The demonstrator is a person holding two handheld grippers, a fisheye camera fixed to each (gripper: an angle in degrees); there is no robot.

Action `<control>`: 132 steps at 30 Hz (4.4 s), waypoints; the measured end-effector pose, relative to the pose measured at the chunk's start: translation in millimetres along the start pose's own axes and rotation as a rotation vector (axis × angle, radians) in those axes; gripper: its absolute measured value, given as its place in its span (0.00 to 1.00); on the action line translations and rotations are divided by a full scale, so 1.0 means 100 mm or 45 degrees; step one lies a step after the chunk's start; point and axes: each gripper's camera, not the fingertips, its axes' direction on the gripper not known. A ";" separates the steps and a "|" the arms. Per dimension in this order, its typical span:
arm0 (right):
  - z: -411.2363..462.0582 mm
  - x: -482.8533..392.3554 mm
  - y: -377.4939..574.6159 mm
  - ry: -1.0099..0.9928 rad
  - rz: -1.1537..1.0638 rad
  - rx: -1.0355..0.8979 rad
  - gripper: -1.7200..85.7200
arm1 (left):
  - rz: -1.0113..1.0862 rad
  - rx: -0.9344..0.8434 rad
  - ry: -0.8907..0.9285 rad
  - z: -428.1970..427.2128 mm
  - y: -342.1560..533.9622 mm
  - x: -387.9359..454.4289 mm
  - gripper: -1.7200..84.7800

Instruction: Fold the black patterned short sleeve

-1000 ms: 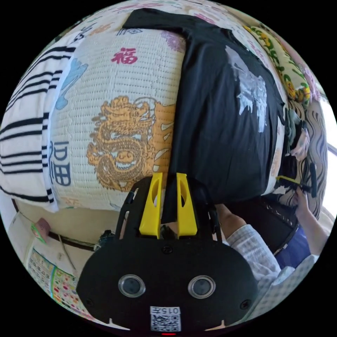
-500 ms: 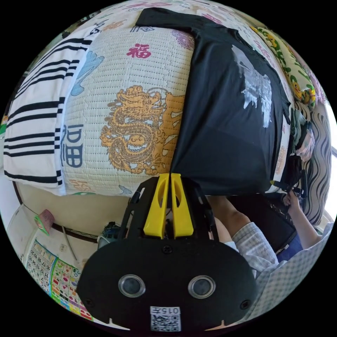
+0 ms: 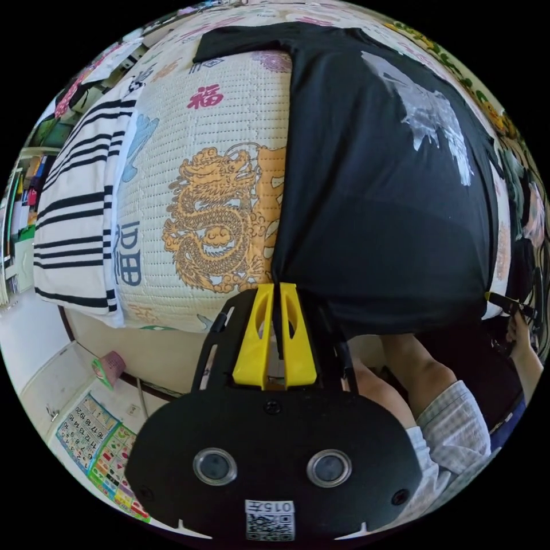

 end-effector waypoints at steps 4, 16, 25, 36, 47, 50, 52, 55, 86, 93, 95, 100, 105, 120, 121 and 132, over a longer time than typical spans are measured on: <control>-0.10 0.04 0.22 0.079 -0.032 0.051 0.02 | 0.026 0.053 -0.003 0.08 -0.02 0.26 0.03; -0.61 0.70 0.69 -0.227 0.073 -0.027 0.01 | -0.194 -0.131 -0.045 0.12 -0.14 0.58 0.17; -1.32 1.13 1.17 -0.222 0.247 0.154 0.04 | 0.141 0.320 0.005 -0.63 -1.01 2.01 0.15; -2.51 1.66 0.59 -0.441 0.275 0.671 0.09 | 0.927 0.544 0.358 -1.05 -2.98 5.34 0.15; -2.87 2.06 -0.13 -0.631 0.275 0.661 0.09 | 1.266 0.362 0.227 -0.55 -3.96 7.56 0.13; -2.90 2.03 -0.18 -0.655 0.236 0.618 0.09 | 1.350 0.312 0.122 -0.40 -4.08 7.93 0.12; -2.97 2.02 -0.19 -0.709 0.204 0.614 0.10 | 1.402 0.274 0.054 -0.30 -4.15 8.13 0.10; -3.08 2.04 -0.13 -0.728 0.193 0.638 0.11 | 1.418 0.270 0.058 -0.26 -4.23 8.25 0.02; -3.50 1.87 -0.01 -0.797 0.214 0.733 0.02 | 1.360 0.462 0.361 -0.91 -4.65 8.08 0.02; -3.86 1.18 0.14 -0.750 -0.119 0.790 0.02 | 1.055 0.793 0.614 -1.56 -4.41 6.42 0.02; -3.87 0.90 0.13 -0.733 -0.242 0.767 0.02 | 0.961 0.804 0.602 -1.60 -4.31 5.92 0.02; -3.46 0.03 0.02 -0.612 -0.493 0.547 0.02 | 0.681 0.713 0.516 -1.35 -3.97 4.76 0.02; -2.97 -0.40 -0.06 -0.506 -0.552 0.360 0.02 | 0.548 0.614 0.484 -1.02 -3.84 4.20 0.02; -2.80 -0.68 -0.61 -0.359 -0.541 0.338 0.02 | 0.576 0.488 0.600 -1.13 -3.99 3.80 0.08; -2.76 -0.72 -0.71 -0.340 -0.535 0.332 0.02 | 0.611 0.460 0.595 -1.11 -4.06 3.87 0.08; -2.69 -0.18 -1.02 -0.536 -0.267 0.288 0.04 | 0.834 0.240 0.474 -1.33 -4.43 3.72 0.08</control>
